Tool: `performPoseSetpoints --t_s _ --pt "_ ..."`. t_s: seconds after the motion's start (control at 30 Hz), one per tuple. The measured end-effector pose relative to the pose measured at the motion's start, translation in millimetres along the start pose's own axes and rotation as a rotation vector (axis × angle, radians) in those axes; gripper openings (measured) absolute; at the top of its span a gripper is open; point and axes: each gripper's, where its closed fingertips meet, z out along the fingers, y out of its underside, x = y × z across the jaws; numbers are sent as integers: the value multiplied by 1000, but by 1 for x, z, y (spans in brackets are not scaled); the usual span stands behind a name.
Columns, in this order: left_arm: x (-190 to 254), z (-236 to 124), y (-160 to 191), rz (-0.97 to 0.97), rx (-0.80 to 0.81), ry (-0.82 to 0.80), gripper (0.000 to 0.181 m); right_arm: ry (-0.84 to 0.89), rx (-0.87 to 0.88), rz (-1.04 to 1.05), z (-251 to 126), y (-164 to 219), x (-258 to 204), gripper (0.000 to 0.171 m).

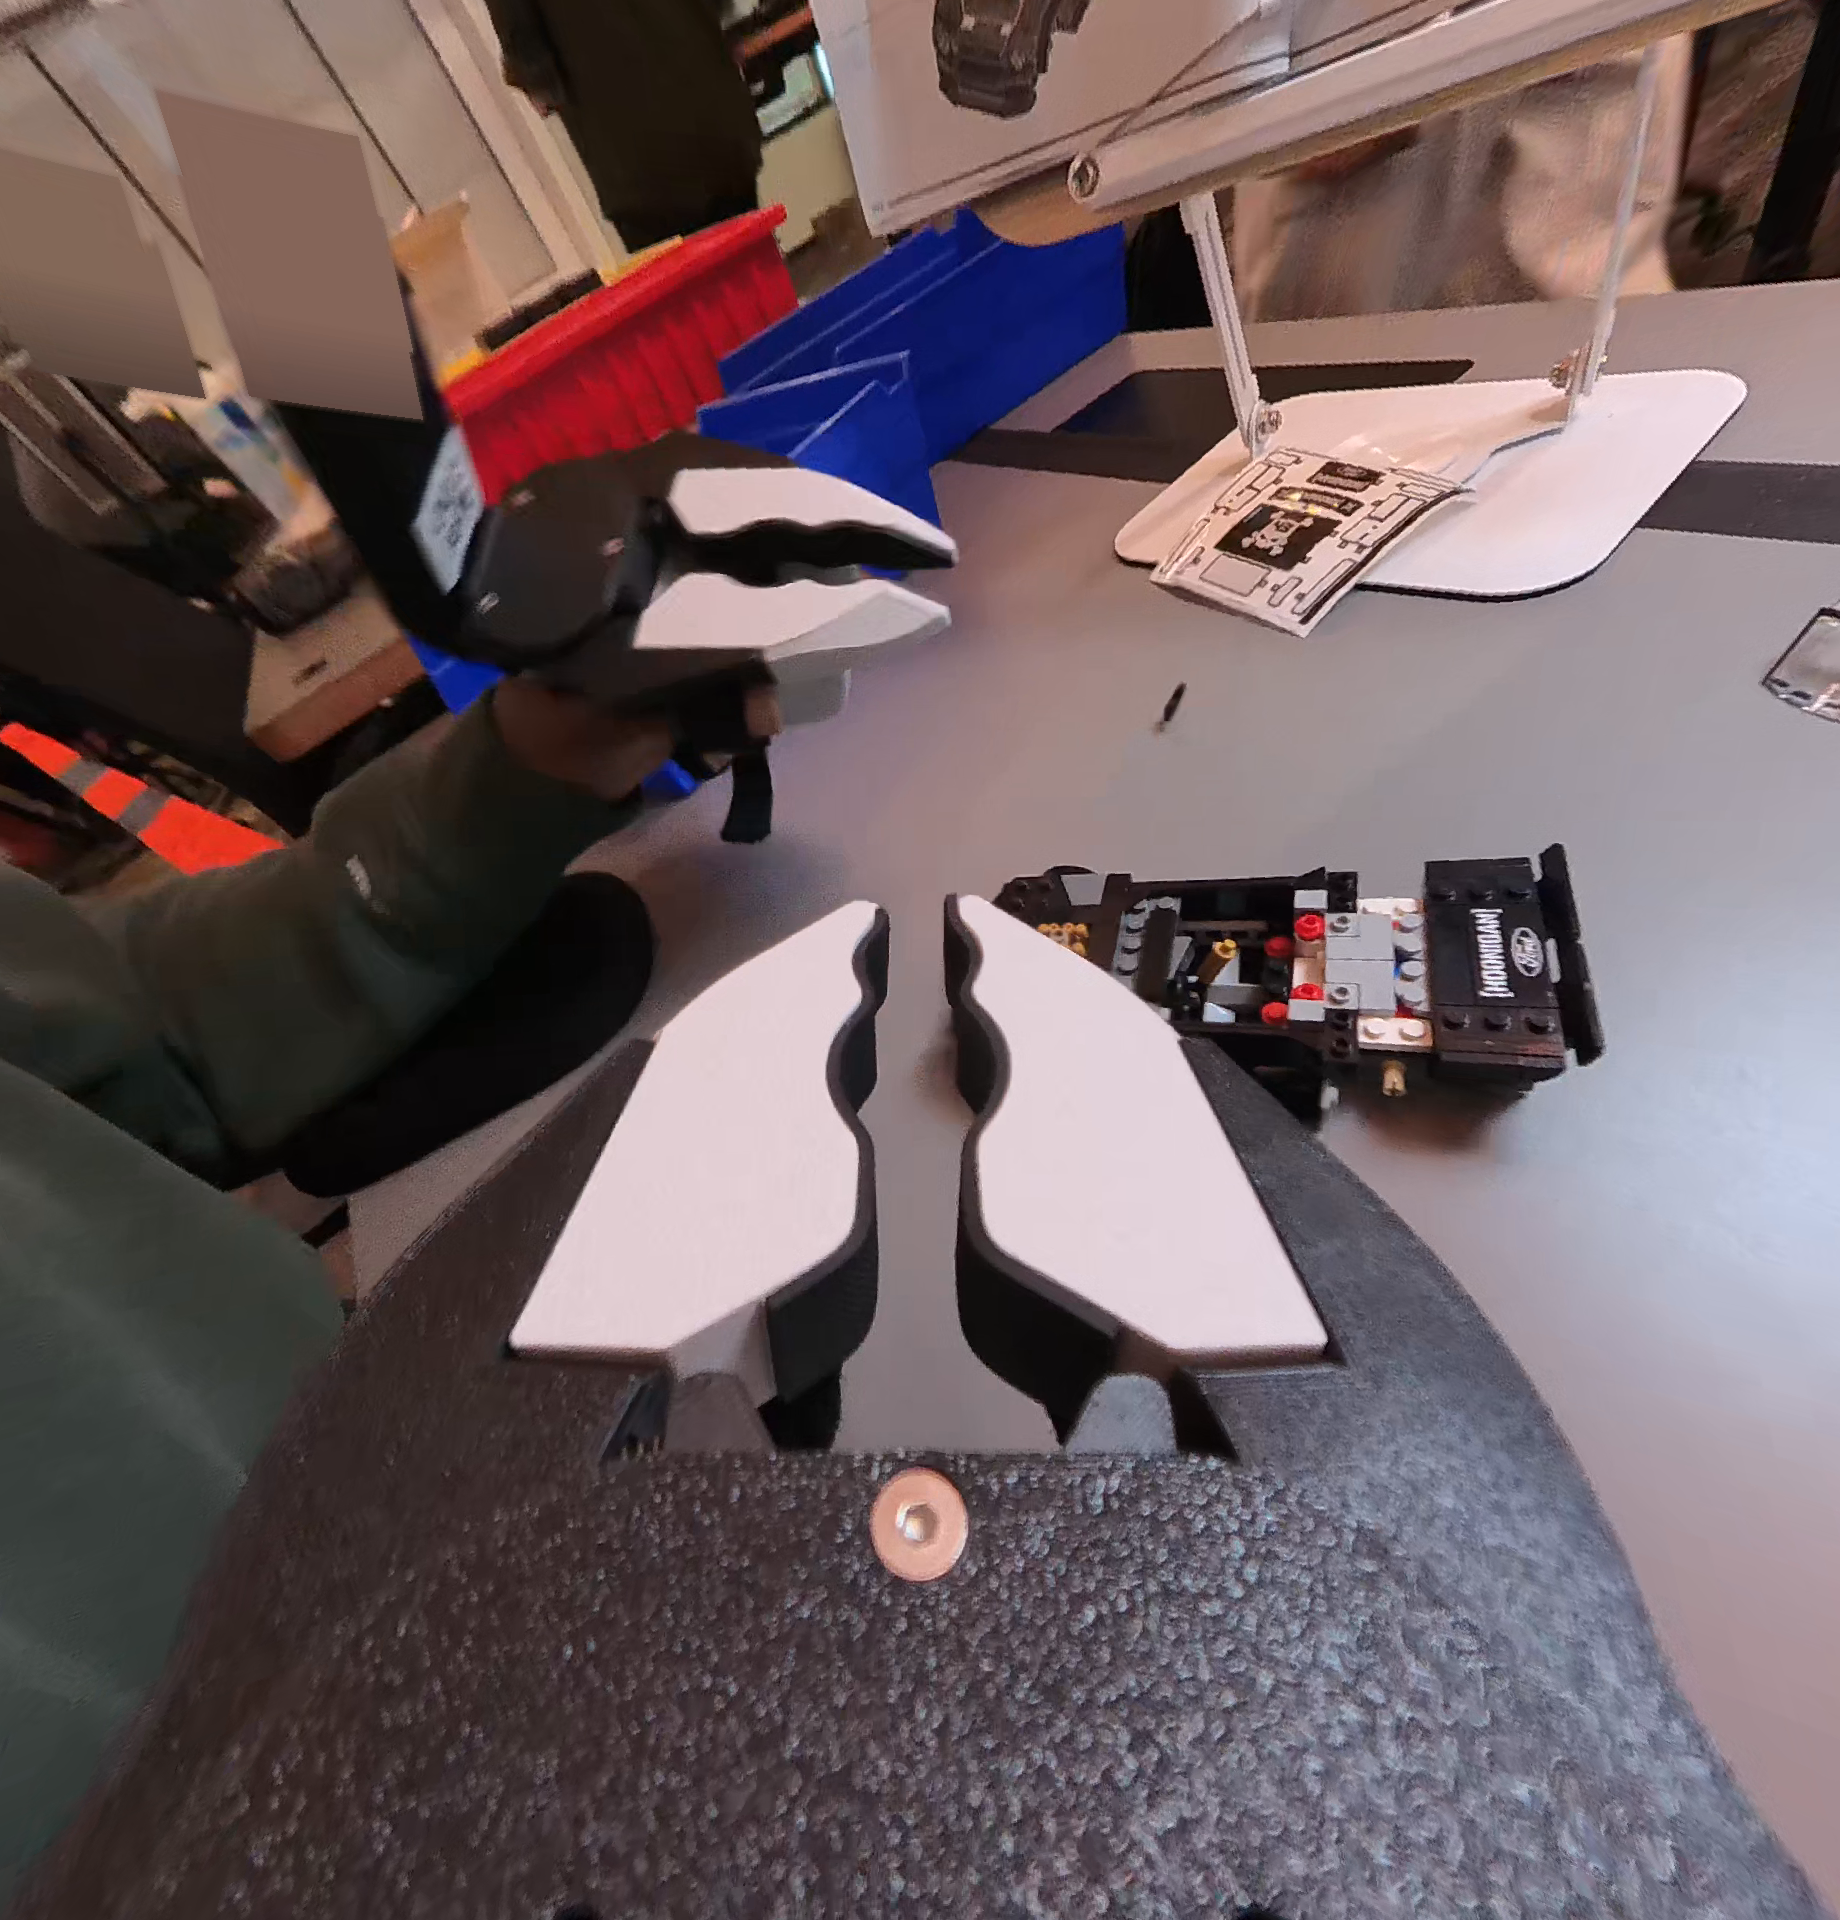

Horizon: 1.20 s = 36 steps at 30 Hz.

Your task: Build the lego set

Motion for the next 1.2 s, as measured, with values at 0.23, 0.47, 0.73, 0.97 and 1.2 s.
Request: performPoseSetpoints --t_s 0.23,0.47,0.73,0.97,1.2 --pt "-26 50 85 -221 -372 93 37 -45 -26 -2 1 -9 12 10" --pt "-35 79 103 -246 -505 145 38 -65 -15 52 -10 -2 28 10" --pt "-35 85 103 -251 -576 191 18 -78 1 116 -13 4 41 10" --pt "-34 79 105 -208 -570 193 2 -87 -12 95 -11 7 35 9" --pt "-36 76 106 -200 -568 202 16 -86 -16 89 -11 9 32 9"
